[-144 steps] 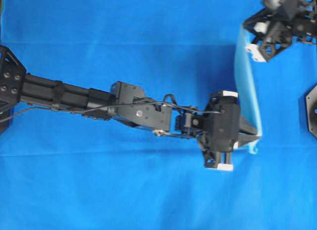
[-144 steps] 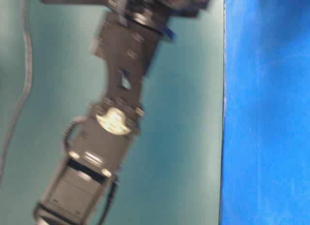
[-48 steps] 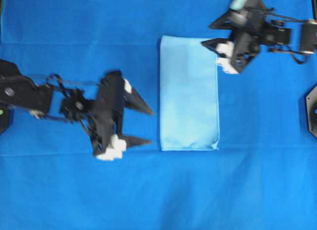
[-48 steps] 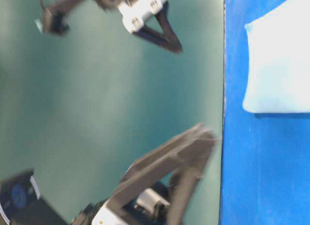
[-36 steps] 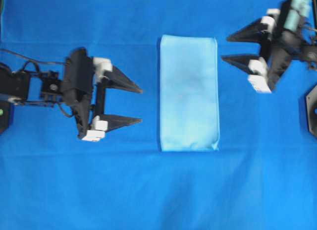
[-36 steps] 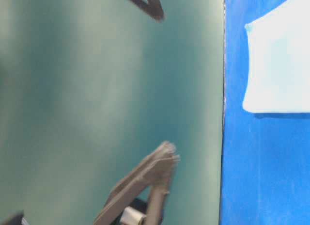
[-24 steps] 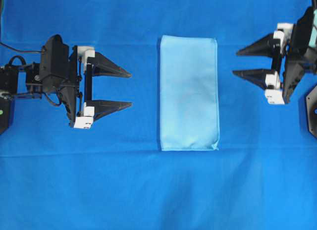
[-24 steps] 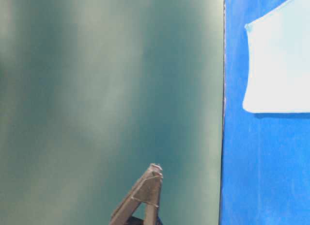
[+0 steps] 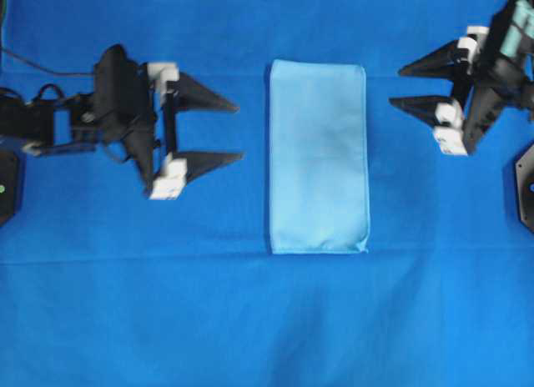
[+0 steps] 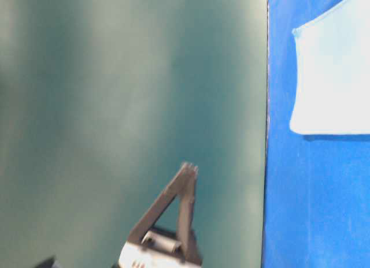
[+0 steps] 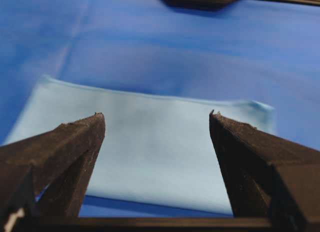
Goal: Fold the light blue towel.
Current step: 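Move both grippers to the top corners of the towel strip, then grasp the top corners and fold them down onto the bottom half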
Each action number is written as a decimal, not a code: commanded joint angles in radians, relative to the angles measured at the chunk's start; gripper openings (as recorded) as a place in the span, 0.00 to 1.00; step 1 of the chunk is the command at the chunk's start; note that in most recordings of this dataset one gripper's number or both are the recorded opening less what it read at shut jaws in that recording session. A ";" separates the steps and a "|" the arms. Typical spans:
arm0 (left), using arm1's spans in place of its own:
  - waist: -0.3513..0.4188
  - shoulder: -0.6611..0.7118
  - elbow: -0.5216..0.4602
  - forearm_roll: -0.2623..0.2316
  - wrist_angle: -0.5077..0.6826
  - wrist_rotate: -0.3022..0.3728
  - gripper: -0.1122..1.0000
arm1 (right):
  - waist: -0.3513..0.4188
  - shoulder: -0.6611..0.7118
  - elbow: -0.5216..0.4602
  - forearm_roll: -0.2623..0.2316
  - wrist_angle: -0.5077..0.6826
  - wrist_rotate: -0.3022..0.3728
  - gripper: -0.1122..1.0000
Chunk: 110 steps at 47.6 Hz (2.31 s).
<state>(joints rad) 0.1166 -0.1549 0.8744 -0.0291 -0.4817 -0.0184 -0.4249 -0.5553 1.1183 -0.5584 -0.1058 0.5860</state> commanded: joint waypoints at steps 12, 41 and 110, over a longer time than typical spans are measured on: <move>0.161 0.258 -0.190 0.002 0.035 0.009 0.82 | -0.123 0.322 -0.163 -0.055 -0.008 -0.038 0.65; 0.279 0.578 -0.360 0.002 0.046 0.025 0.80 | -0.192 0.649 -0.255 -0.064 -0.095 -0.063 0.65; 0.193 0.405 -0.339 0.005 0.092 0.146 0.13 | -0.081 0.368 -0.219 -0.055 0.106 -0.026 0.13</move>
<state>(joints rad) 0.3329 0.3099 0.5323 -0.0245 -0.3866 0.1258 -0.5369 -0.1381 0.8989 -0.6213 -0.0169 0.5538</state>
